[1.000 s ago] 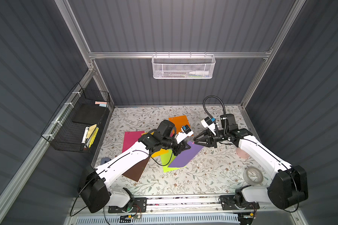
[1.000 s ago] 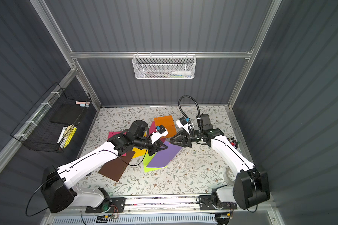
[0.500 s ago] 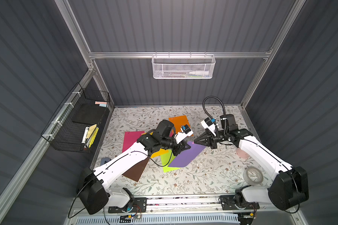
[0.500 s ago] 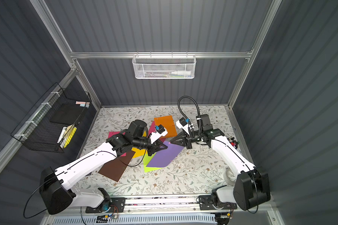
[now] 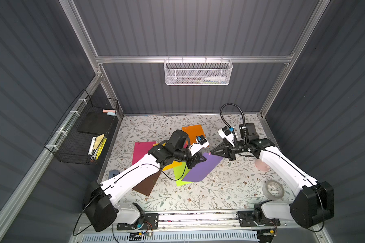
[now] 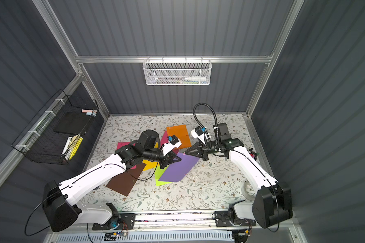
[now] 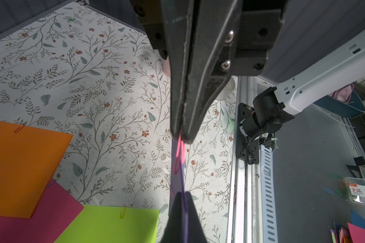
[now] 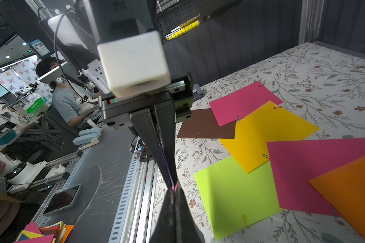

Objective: Unclip the paperclips from the documents
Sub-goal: Remove the paper clip from the document, then place the paper clip at the center of the board.

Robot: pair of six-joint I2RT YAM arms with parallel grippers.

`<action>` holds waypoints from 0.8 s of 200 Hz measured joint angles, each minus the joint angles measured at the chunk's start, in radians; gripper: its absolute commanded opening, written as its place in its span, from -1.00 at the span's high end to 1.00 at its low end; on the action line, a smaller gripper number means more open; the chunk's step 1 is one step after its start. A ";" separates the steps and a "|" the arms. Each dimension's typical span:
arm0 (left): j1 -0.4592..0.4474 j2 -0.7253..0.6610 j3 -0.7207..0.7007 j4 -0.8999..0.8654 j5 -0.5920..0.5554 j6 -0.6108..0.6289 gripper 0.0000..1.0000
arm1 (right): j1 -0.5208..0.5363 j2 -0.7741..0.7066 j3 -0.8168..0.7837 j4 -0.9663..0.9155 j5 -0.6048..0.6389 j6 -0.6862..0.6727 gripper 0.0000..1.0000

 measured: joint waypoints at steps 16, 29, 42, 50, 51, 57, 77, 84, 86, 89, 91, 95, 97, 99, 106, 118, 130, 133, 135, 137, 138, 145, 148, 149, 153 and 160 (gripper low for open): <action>-0.008 0.008 0.000 0.000 -0.011 0.000 1.00 | -0.011 0.000 0.007 0.001 0.001 0.000 1.00; -0.011 0.014 0.000 0.000 -0.019 0.000 1.00 | -0.018 0.000 0.012 0.004 0.012 0.006 1.00; -0.012 0.016 0.000 -0.001 -0.029 0.000 1.00 | -0.023 0.000 0.013 0.019 0.073 0.038 1.00; -0.012 0.016 0.000 0.000 -0.037 0.000 1.00 | -0.027 0.000 0.011 0.034 0.130 0.070 1.00; -0.012 0.016 0.000 0.000 -0.038 0.000 1.00 | -0.027 0.000 0.009 0.040 0.147 0.078 1.00; -0.012 0.016 0.000 0.000 -0.043 0.000 1.00 | -0.035 -0.001 0.002 0.067 0.200 0.110 1.00; -0.012 0.016 0.002 -0.002 -0.066 0.002 1.00 | -0.077 0.010 -0.035 0.145 0.370 0.224 1.00; -0.012 0.016 0.005 -0.002 -0.075 0.006 1.00 | -0.092 0.024 -0.042 0.156 0.426 0.259 1.00; -0.012 0.016 0.006 -0.002 -0.078 0.008 1.00 | -0.095 0.027 -0.043 0.158 0.439 0.267 1.00; -0.012 0.015 0.007 -0.002 -0.082 0.008 1.00 | -0.102 0.040 -0.044 0.161 0.468 0.285 1.00; -0.012 0.015 0.007 0.000 -0.086 0.008 1.00 | -0.105 0.046 -0.044 0.162 0.483 0.294 1.00; -0.012 0.013 0.008 0.002 -0.091 0.008 1.00 | -0.114 0.063 -0.045 0.164 0.518 0.314 1.00; -0.012 0.012 0.009 0.002 -0.094 0.008 1.00 | -0.117 0.071 -0.044 0.164 0.531 0.324 1.00; -0.012 0.011 0.009 0.004 -0.097 0.008 1.00 | -0.120 0.077 -0.044 0.164 0.544 0.332 1.00; -0.012 0.003 0.009 0.008 -0.106 0.007 1.00 | -0.133 0.113 -0.045 0.163 0.596 0.367 1.00; -0.011 -0.020 0.008 0.023 -0.128 0.000 1.00 | -0.152 0.168 -0.051 0.160 0.661 0.418 1.00; -0.001 -0.055 0.008 0.047 -0.140 -0.007 1.00 | -0.167 0.216 -0.065 0.157 0.714 0.462 1.00; 0.002 -0.064 0.008 0.053 -0.140 -0.008 1.00 | -0.171 0.227 -0.070 0.156 0.729 0.471 1.00; 0.003 -0.071 0.008 0.058 -0.142 -0.008 1.00 | -0.172 0.232 -0.073 0.155 0.735 0.476 1.00; 0.004 -0.075 0.008 0.061 -0.143 -0.008 1.00 | -0.175 0.240 -0.076 0.154 0.745 0.485 1.00; 0.006 -0.079 0.008 0.063 -0.143 -0.009 1.00 | -0.176 0.243 -0.077 0.153 0.749 0.487 1.00; 0.011 -0.097 0.008 0.076 -0.142 -0.011 1.00 | -0.180 0.264 -0.082 0.144 0.776 0.505 1.00; 0.014 -0.105 0.008 0.083 -0.141 -0.011 1.00 | -0.182 0.275 -0.084 0.139 0.789 0.512 1.00; 0.016 -0.108 0.008 0.086 -0.140 -0.011 1.00 | -0.182 0.278 -0.084 0.138 0.792 0.515 1.00; 0.021 -0.114 0.008 0.094 -0.137 -0.011 1.00 | -0.182 0.290 -0.084 0.132 0.805 0.524 1.00; 0.027 -0.123 0.008 0.108 -0.132 -0.011 1.00 | -0.182 0.310 -0.084 0.123 0.826 0.536 1.00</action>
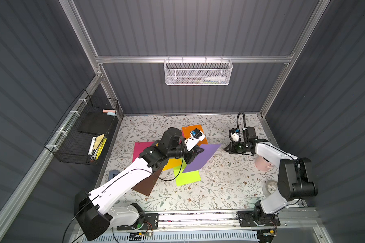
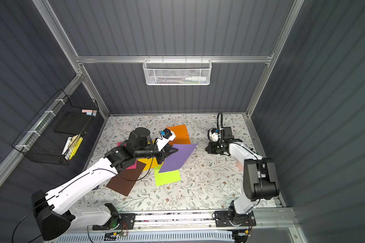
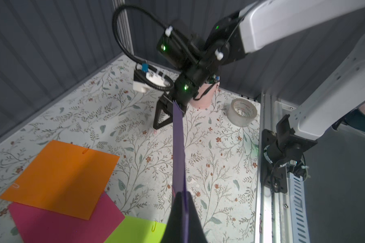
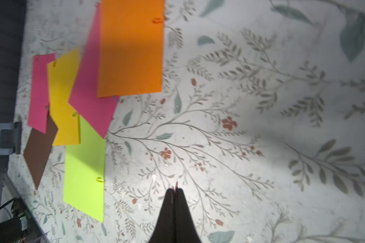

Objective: Unclip the paperclips from the documents
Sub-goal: Place the paper clip at the center of the board, then adjust the document.

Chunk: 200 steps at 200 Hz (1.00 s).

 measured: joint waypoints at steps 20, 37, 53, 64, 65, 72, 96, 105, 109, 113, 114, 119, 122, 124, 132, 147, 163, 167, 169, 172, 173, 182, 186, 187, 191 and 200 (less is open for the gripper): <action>0.014 -0.004 -0.003 0.032 0.016 -0.001 1.00 | 0.001 0.059 0.006 -0.041 0.054 0.030 0.76; 0.025 -0.003 -0.009 0.047 0.024 -0.004 1.00 | 0.002 0.085 0.011 -0.071 0.089 0.052 0.12; 0.035 -0.003 -0.010 0.055 0.035 -0.006 1.00 | 0.002 0.070 0.011 -0.087 0.112 0.048 -0.15; 0.049 -0.003 -0.010 0.064 0.050 -0.009 1.00 | 0.003 0.041 0.010 -0.089 0.117 0.047 -0.21; 0.051 -0.003 -0.010 0.065 0.053 -0.009 1.00 | 0.003 0.039 0.010 -0.089 0.117 0.044 -0.21; 0.060 -0.003 -0.010 0.069 0.068 -0.011 1.00 | 0.004 0.012 0.007 -0.084 0.111 0.034 -0.23; 0.111 -0.003 -0.010 0.085 0.134 -0.016 1.00 | 0.006 -0.156 -0.087 0.034 -0.022 -0.037 -0.36; 0.125 -0.003 -0.010 0.089 0.160 -0.016 1.00 | 0.012 -0.266 -0.177 0.140 -0.107 -0.060 -0.43; 0.132 -0.003 -0.009 0.089 0.170 -0.016 1.00 | 0.016 -0.325 -0.224 0.194 -0.146 -0.066 -0.47; 0.137 -0.003 -0.008 0.089 0.179 -0.016 1.00 | 0.019 -0.369 -0.264 0.245 -0.175 -0.069 -0.49; 0.138 -0.003 -0.008 0.089 0.181 -0.016 1.00 | 0.020 -0.380 -0.273 0.256 -0.182 -0.071 -0.49; 0.143 -0.002 -0.007 0.090 0.195 -0.015 1.00 | 0.024 -0.444 -0.325 0.323 -0.225 -0.067 -0.50; 0.146 -0.002 -0.006 0.090 0.202 -0.015 1.00 | 0.027 -0.480 -0.357 0.368 -0.257 -0.068 -0.50; 0.147 -0.002 -0.006 0.092 0.208 -0.015 1.00 | 0.029 -0.497 -0.371 0.390 -0.272 -0.065 -0.51; 0.148 0.000 -0.002 0.092 0.226 -0.015 1.00 | 0.032 -0.550 -0.422 0.487 -0.343 -0.066 -0.52; 0.149 0.008 0.010 0.092 0.262 -0.014 1.00 | 0.039 -0.563 -0.441 0.600 -0.452 -0.064 -0.54; 0.149 0.021 0.025 0.091 0.296 -0.009 1.00 | 0.060 -0.502 -0.406 0.657 -0.547 -0.074 -0.66; 0.149 0.024 0.029 0.090 0.305 -0.007 1.00 | 0.069 -0.484 -0.394 0.666 -0.564 -0.079 -0.66; 0.149 0.026 0.031 0.090 0.308 -0.006 1.00 | 0.072 -0.478 -0.391 0.670 -0.570 -0.079 -0.66; 0.149 0.029 0.035 0.087 0.314 -0.002 1.00 | 0.080 -0.467 -0.384 0.676 -0.580 -0.080 -0.67; 0.149 0.030 0.037 0.087 0.316 -0.002 1.00 | 0.082 -0.464 -0.382 0.678 -0.582 -0.081 -0.67; 0.149 0.039 0.045 0.084 0.330 0.005 1.00 | 0.098 -0.445 -0.368 0.691 -0.602 -0.086 -0.67; 0.149 0.043 0.050 0.082 0.336 0.008 1.00 | 0.104 -0.441 -0.364 0.694 -0.609 -0.087 -0.67; 0.149 0.044 0.050 0.081 0.337 0.008 1.00 | 0.105 -0.440 -0.363 0.695 -0.610 -0.087 -0.67; 0.149 0.047 0.053 0.079 0.342 0.009 1.00 | 0.110 -0.436 -0.358 0.702 -0.620 -0.087 -0.67; 0.150 0.051 0.056 0.076 0.351 0.012 1.00 | 0.115 -0.433 -0.346 0.717 -0.639 -0.084 -0.66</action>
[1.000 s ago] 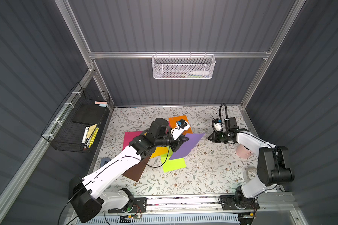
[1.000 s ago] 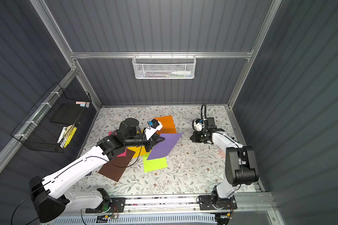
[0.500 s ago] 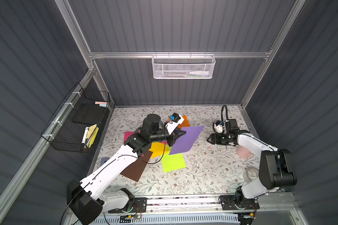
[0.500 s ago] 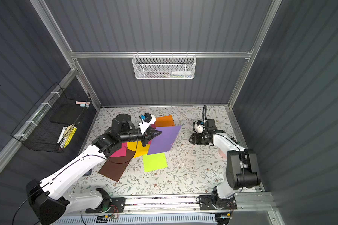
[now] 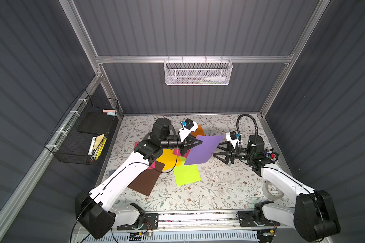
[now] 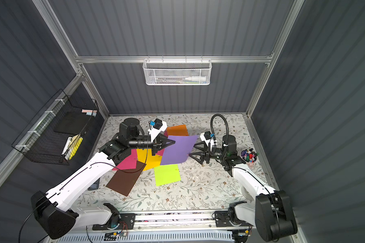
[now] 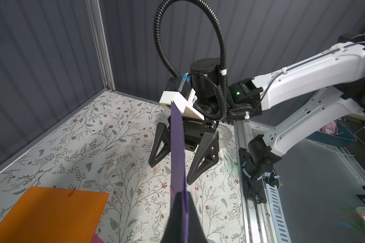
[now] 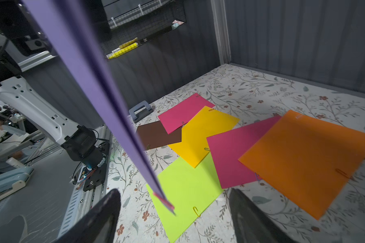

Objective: Unclip the paperclips from the documents
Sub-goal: Adjust the document.

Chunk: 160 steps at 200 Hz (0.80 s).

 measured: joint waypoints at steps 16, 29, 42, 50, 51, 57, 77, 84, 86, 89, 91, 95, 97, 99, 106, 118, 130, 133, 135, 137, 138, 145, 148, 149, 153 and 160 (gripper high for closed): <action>0.000 0.002 0.000 -0.005 0.011 0.004 1.00 | 0.000 0.001 0.024 0.047 -0.040 0.024 -0.55; 0.000 0.002 0.000 -0.005 0.016 0.007 1.00 | 0.001 0.002 0.055 0.067 -0.081 0.041 -0.32; 0.000 0.002 0.002 -0.005 0.018 0.008 1.00 | 0.012 0.012 0.097 0.063 -0.118 0.049 -0.01; 0.000 0.003 0.002 -0.005 0.022 0.008 1.00 | 0.023 0.023 0.127 0.050 -0.140 0.035 0.19; 0.000 0.004 0.002 -0.005 0.022 0.008 1.00 | 0.024 0.024 0.130 0.050 -0.143 0.032 0.21; 0.000 0.006 0.002 -0.005 0.025 0.008 1.00 | 0.032 0.031 0.147 0.036 -0.157 0.032 0.33; 0.000 0.015 0.003 -0.005 0.029 0.008 1.00 | 0.051 0.051 0.182 0.003 -0.199 0.027 0.75; 0.000 0.018 0.003 -0.005 0.030 0.008 1.00 | 0.055 0.056 0.185 -0.008 -0.208 0.027 0.92; 0.000 0.019 0.003 -0.005 0.031 0.008 1.00 | 0.057 0.057 0.185 -0.011 -0.213 0.035 0.95; 0.000 0.020 0.003 -0.005 0.031 0.008 1.00 | 0.056 0.059 0.185 -0.020 -0.214 0.035 1.00; 0.000 0.020 0.003 -0.005 0.031 0.008 1.00 | 0.057 0.060 0.186 -0.020 -0.216 0.027 1.00; 0.000 0.021 0.003 -0.005 0.031 0.008 1.00 | 0.058 0.061 0.186 -0.032 -0.220 0.038 1.00; 0.000 0.021 0.003 -0.006 0.031 0.008 1.00 | 0.058 0.061 0.187 -0.034 -0.221 0.030 1.00; 0.000 0.021 0.003 -0.006 0.031 0.008 1.00 | 0.058 0.062 0.187 -0.038 -0.224 0.033 1.00; 0.000 0.022 0.003 -0.008 0.031 0.007 0.95 | 0.058 0.064 0.189 -0.047 -0.227 0.034 1.00; 0.000 0.023 0.003 -0.007 0.030 0.008 0.60 | 0.058 0.065 0.196 -0.062 -0.233 0.032 1.00; 0.000 0.023 0.003 -0.005 0.030 0.007 0.27 | 0.058 0.065 0.203 -0.074 -0.239 0.032 1.00; 0.000 0.023 0.003 -0.004 0.032 -0.002 0.21 | 0.058 0.065 0.204 -0.076 -0.241 0.032 1.00; 0.000 0.023 0.003 -0.005 0.032 -0.003 0.19 | 0.058 0.065 0.205 -0.079 -0.243 0.032 1.00; 0.001 0.023 0.003 -0.003 0.032 0.004 0.18 | 0.058 0.065 0.206 -0.080 -0.244 0.032 1.00; 0.001 0.023 0.003 -0.003 0.034 0.001 0.18 | 0.058 0.065 0.207 -0.080 -0.245 0.032 1.00; 0.002 0.025 0.003 -0.003 0.038 -0.004 0.13 | 0.058 0.065 0.212 -0.087 -0.248 0.033 1.00; 0.002 0.026 0.003 -0.003 0.040 -0.007 0.11 | 0.058 0.065 0.215 -0.089 -0.248 0.034 1.00; 0.002 0.026 0.003 -0.003 0.041 -0.006 0.11 | 0.058 0.065 0.216 -0.089 -0.248 0.034 1.00; 0.003 0.027 0.002 -0.002 0.044 -0.006 0.10 | 0.058 0.065 0.219 -0.092 -0.250 0.034 1.00; 0.005 0.029 0.000 0.000 0.051 -0.008 0.12 | 0.058 0.064 0.228 -0.099 -0.251 0.035 1.00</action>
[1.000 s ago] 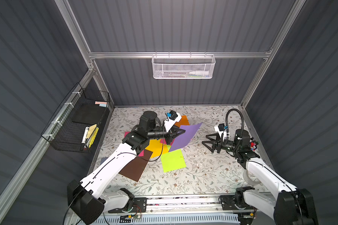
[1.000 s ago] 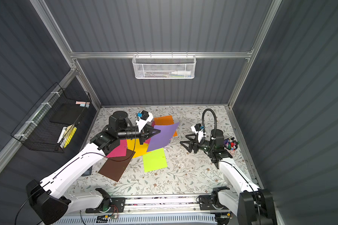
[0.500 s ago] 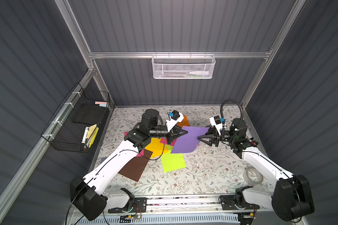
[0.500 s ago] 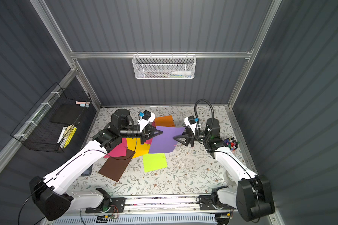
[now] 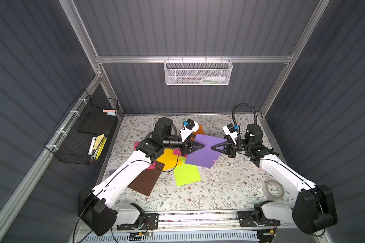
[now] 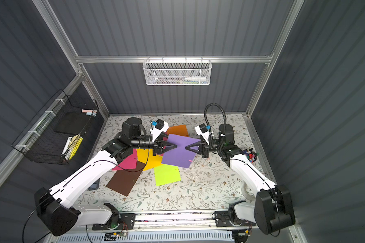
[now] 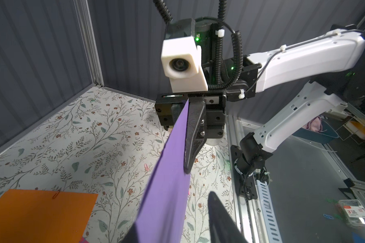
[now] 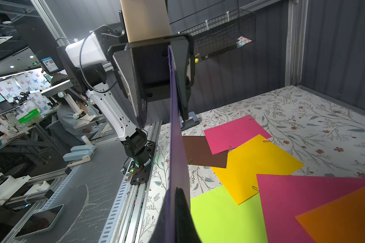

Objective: Unclip the paperclips from the documents
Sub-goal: Adjust the document.

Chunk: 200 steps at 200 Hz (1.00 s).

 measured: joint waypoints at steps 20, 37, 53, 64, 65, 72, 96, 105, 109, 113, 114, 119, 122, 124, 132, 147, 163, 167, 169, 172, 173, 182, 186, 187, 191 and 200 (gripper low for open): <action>0.000 0.007 -0.014 0.009 0.019 0.000 0.20 | 0.000 -0.006 0.023 -0.013 0.000 -0.002 1.00; 0.000 0.015 -0.032 0.026 0.033 -0.003 0.36 | 0.000 -0.013 0.042 -0.029 0.000 -0.006 1.00; 0.000 0.020 -0.050 0.038 0.042 -0.010 0.65 | 0.000 -0.016 0.057 -0.041 0.000 -0.008 1.00; 0.000 0.023 -0.060 0.045 0.046 -0.018 0.89 | 0.000 -0.016 0.065 -0.051 0.000 -0.008 1.00; 0.000 0.023 -0.060 0.045 0.046 -0.022 0.90 | 0.000 -0.016 0.066 -0.051 0.000 -0.008 0.97; 0.000 0.025 -0.064 0.050 0.048 -0.026 1.00 | 0.000 -0.016 0.070 -0.056 0.001 -0.008 0.84; 0.004 0.024 -0.066 0.075 0.051 -0.034 1.00 | 0.000 -0.015 0.081 -0.090 0.010 -0.022 0.15; 0.009 0.021 -0.066 0.087 0.050 -0.040 1.00 | -0.001 -0.015 0.081 -0.102 0.019 -0.020 -0.02; 0.011 0.020 -0.066 0.089 0.049 -0.042 1.00 | -0.002 -0.015 0.080 -0.103 0.025 -0.032 -0.09; 0.015 0.017 -0.066 0.092 0.048 -0.045 1.00 | -0.003 -0.015 0.079 -0.111 0.028 -0.025 -0.13; 0.016 0.016 -0.066 0.092 0.048 -0.046 1.00 | -0.003 -0.016 0.079 -0.110 0.032 -0.034 -0.14; 0.020 0.011 -0.066 0.095 0.048 -0.048 1.00 | -0.005 -0.016 0.076 -0.116 0.038 -0.029 -0.17; 0.023 0.008 -0.066 0.095 0.048 -0.050 1.00 | -0.006 -0.016 0.075 -0.116 0.040 -0.037 -0.18; 0.026 0.005 -0.066 0.096 0.048 -0.050 1.00 | -0.007 -0.016 0.072 -0.116 0.042 -0.030 -0.19; 0.037 -0.006 -0.066 0.101 0.049 -0.055 1.00 | -0.011 -0.019 0.062 -0.115 0.051 -0.028 -0.20; 0.061 -0.027 -0.066 0.111 0.054 -0.061 1.00 | -0.020 -0.026 0.034 -0.098 0.058 -0.018 -0.21; 0.083 -0.043 -0.066 0.117 0.072 -0.067 1.00 | -0.022 -0.026 0.004 -0.071 0.058 0.003 -0.21; 0.087 -0.045 -0.066 0.118 0.079 -0.068 1.00 | -0.022 -0.026 -0.004 -0.064 0.058 0.010 -0.22; 0.089 -0.046 -0.066 0.119 0.082 -0.068 1.00 | -0.022 -0.025 -0.006 -0.062 0.059 0.011 -0.22; 0.092 -0.046 -0.066 0.121 0.087 -0.069 1.00 | -0.022 -0.025 -0.013 -0.055 0.059 0.017 -0.23; 0.092 -0.046 -0.066 0.121 0.088 -0.068 1.00 | -0.022 -0.025 -0.014 -0.053 0.060 0.018 -0.23; 0.099 -0.046 -0.066 0.126 0.101 -0.071 1.00 | -0.022 -0.024 -0.032 -0.026 0.064 0.031 -0.25; 0.100 -0.045 -0.066 0.126 0.106 -0.072 1.00 | -0.022 -0.023 -0.041 -0.011 0.066 0.042 -0.25; 0.100 -0.044 -0.066 0.127 0.109 -0.072 1.00 | -0.022 -0.023 -0.045 -0.005 0.068 0.042 -0.25; 0.100 -0.043 -0.066 0.127 0.114 -0.072 1.00 | -0.021 -0.022 -0.053 0.010 0.069 0.050 -0.26; 0.100 -0.040 -0.065 0.129 0.125 -0.072 1.00 | -0.022 -0.016 -0.070 0.048 0.074 0.072 -0.26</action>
